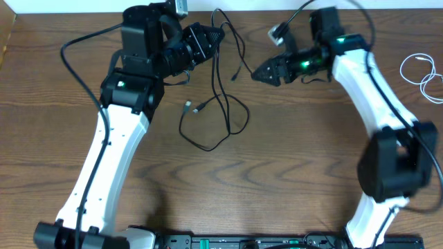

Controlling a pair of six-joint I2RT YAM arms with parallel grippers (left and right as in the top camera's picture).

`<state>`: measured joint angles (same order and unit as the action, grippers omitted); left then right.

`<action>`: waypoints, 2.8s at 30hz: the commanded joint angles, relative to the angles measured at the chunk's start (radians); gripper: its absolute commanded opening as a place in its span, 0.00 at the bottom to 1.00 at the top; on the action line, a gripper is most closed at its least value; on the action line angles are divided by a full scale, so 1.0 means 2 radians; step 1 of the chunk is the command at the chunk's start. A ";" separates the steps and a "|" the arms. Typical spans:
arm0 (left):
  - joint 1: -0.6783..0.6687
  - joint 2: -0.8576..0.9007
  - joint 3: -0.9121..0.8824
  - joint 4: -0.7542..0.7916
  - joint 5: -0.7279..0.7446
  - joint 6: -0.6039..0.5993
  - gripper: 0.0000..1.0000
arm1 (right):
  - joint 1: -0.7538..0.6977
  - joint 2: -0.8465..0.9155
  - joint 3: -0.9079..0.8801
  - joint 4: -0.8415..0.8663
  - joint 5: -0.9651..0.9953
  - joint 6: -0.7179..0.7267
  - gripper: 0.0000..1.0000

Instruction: Untangle cables

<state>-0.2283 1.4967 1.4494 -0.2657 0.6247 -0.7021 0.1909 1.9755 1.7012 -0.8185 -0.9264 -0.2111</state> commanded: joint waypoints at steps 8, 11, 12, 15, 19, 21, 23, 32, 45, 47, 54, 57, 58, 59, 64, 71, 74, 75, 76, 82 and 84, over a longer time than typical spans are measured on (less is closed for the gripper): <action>0.001 0.019 0.008 0.012 -0.027 -0.107 0.07 | 0.048 -0.051 0.011 0.019 -0.113 -0.080 0.73; 0.001 0.019 0.008 0.013 -0.025 -0.118 0.08 | 0.066 -0.045 0.011 0.023 -0.114 -0.084 0.73; 0.001 0.019 0.008 0.013 -0.023 -0.120 0.08 | 0.072 -0.043 0.011 0.022 -0.114 -0.091 0.73; 0.001 0.019 0.008 0.015 -0.015 -0.123 0.07 | 0.090 -0.038 0.011 0.022 -0.114 -0.113 0.72; 0.001 0.019 0.008 0.015 -0.015 -0.123 0.07 | 0.102 -0.037 0.010 0.025 -0.099 -0.121 0.65; 0.001 0.019 0.008 0.015 -0.011 -0.123 0.07 | 0.105 -0.037 0.010 0.028 -0.092 -0.121 0.57; 0.001 0.019 0.008 0.015 -0.011 -0.123 0.07 | 0.105 -0.037 0.010 0.028 -0.090 -0.121 0.49; 0.001 0.019 0.008 0.013 -0.011 -0.123 0.07 | 0.105 -0.037 0.009 0.030 -0.090 -0.121 0.19; 0.001 0.019 0.007 0.004 -0.012 -0.085 0.08 | 0.099 -0.037 0.009 0.028 -0.073 -0.114 0.01; 0.001 0.019 0.007 0.002 -0.012 -0.071 0.08 | 0.097 -0.037 0.009 0.028 -0.064 -0.106 0.01; 0.001 0.019 0.007 -0.013 -0.021 -0.037 0.08 | 0.093 -0.037 0.009 0.024 -0.038 -0.093 0.01; 0.001 0.019 0.007 -0.020 -0.021 -0.027 0.23 | 0.092 -0.037 0.009 0.025 -0.034 -0.081 0.01; 0.001 0.019 0.007 -0.023 -0.022 -0.025 0.30 | 0.091 -0.037 0.010 0.027 -0.034 -0.072 0.01; 0.001 0.019 0.007 -0.026 -0.022 -0.025 0.37 | 0.088 -0.037 0.010 0.033 -0.033 -0.059 0.01; 0.001 0.019 0.007 -0.061 -0.054 -0.025 0.55 | 0.055 -0.050 0.010 0.055 -0.034 0.015 0.01; 0.001 0.019 0.007 -0.098 -0.087 0.012 0.56 | -0.031 -0.105 0.010 0.045 0.058 0.129 0.01; 0.001 0.019 0.006 -0.103 -0.088 0.037 0.56 | -0.065 -0.136 0.010 0.019 0.154 0.154 0.01; 0.001 0.019 0.005 -0.105 -0.088 0.046 0.56 | -0.076 -0.147 0.010 0.011 0.178 0.160 0.01; 0.001 0.019 0.005 -0.107 -0.088 0.054 0.56 | -0.087 -0.159 0.010 0.007 0.194 0.164 0.01; 0.001 0.019 0.002 -0.152 -0.134 0.063 0.56 | -0.167 -0.237 0.021 0.008 0.215 0.216 0.01; 0.001 0.019 0.002 -0.162 -0.147 0.072 0.56 | -0.199 -0.260 0.031 0.012 0.215 0.245 0.01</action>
<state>-0.2283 1.5429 1.4490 -0.5770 0.4000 -0.6041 -0.1421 1.5181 1.7237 -0.8017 -0.5419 0.1673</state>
